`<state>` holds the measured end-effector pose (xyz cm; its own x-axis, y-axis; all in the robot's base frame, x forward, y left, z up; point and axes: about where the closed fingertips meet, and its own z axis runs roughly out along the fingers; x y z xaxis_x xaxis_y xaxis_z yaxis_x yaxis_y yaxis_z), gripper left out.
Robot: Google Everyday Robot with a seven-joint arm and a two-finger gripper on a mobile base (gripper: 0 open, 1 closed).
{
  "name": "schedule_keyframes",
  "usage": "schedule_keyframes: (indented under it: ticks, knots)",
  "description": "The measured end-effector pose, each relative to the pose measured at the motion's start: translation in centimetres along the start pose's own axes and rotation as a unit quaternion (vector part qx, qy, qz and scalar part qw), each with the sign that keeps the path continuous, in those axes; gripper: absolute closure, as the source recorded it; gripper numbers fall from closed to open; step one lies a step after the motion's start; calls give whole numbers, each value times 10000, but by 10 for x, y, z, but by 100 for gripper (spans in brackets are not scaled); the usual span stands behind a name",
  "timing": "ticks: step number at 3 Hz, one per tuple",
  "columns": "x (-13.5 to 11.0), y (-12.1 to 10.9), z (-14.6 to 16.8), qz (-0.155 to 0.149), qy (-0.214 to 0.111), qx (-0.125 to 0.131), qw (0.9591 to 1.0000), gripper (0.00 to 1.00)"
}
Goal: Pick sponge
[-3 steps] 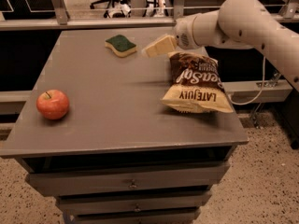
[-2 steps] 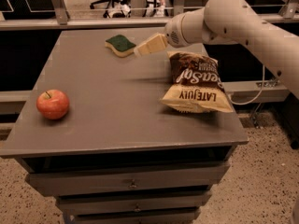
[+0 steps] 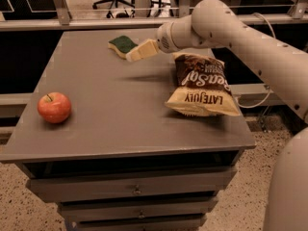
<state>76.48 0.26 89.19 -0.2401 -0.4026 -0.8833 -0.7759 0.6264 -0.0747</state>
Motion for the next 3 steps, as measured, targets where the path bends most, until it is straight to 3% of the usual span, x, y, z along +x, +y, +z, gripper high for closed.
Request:
schedule_keyframes:
  ticks: [2,3]
  knots:
    - [-15,-7,41,62,22,-236,9997,0]
    - [-7,-11,63,92,184,-380,9991,0]
